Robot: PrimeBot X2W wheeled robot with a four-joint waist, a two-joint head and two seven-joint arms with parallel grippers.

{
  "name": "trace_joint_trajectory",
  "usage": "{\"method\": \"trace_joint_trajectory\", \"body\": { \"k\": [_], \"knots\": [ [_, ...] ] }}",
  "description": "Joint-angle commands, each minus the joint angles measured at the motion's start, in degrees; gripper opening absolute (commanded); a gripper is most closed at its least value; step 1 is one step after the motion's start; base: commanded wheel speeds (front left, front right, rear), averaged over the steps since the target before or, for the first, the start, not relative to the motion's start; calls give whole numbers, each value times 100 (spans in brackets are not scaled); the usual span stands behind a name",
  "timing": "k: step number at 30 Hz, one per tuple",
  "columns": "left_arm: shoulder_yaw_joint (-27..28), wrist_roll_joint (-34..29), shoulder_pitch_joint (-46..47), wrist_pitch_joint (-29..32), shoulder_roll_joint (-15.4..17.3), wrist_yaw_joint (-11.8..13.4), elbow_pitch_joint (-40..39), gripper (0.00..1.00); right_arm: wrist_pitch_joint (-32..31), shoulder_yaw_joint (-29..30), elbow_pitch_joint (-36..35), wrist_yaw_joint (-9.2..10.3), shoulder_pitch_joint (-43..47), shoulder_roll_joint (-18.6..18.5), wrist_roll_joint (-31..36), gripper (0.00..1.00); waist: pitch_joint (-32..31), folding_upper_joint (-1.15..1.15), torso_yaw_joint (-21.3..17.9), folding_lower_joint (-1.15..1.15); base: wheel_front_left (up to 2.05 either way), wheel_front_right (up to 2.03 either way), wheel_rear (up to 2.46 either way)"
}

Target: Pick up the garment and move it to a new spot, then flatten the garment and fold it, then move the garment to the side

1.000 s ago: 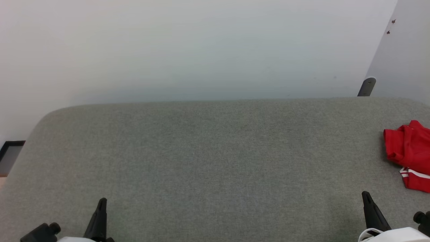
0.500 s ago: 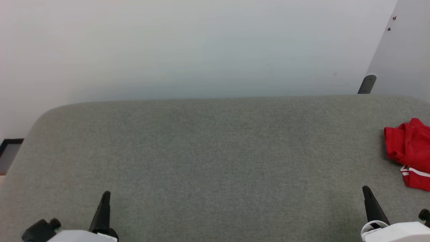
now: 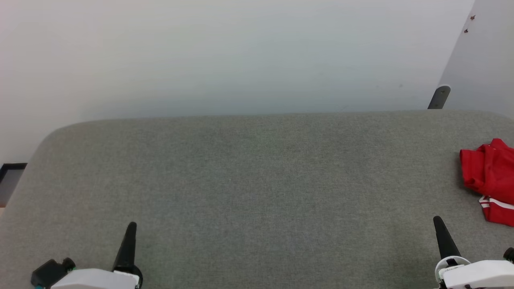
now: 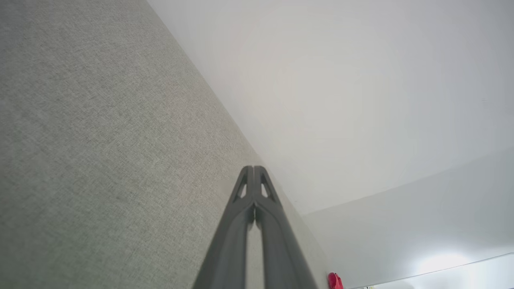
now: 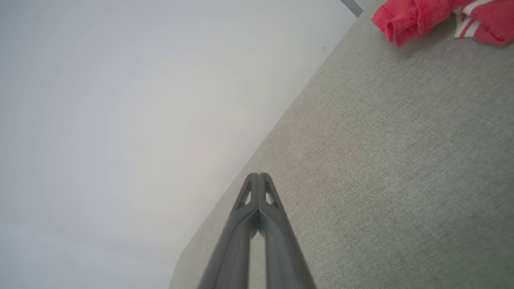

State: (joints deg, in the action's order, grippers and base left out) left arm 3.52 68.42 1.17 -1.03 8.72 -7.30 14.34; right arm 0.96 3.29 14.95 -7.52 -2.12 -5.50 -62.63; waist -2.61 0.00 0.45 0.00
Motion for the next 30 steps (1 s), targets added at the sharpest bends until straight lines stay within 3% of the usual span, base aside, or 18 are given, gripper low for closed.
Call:
{"method": "trace_joint_trajectory", "body": {
  "k": [1,30],
  "knots": [
    [37,105,121,18,1,-17,-54,0,-30,32,-59,3,-155,-6,-122,0,4,0,-1,0,0,0,0],
    [190,1337,350,428,-319,-25,-45,0,-427,196,-83,2,-316,147,-1668,0,134,0,-22,0,0,0,0]
  ]
}}
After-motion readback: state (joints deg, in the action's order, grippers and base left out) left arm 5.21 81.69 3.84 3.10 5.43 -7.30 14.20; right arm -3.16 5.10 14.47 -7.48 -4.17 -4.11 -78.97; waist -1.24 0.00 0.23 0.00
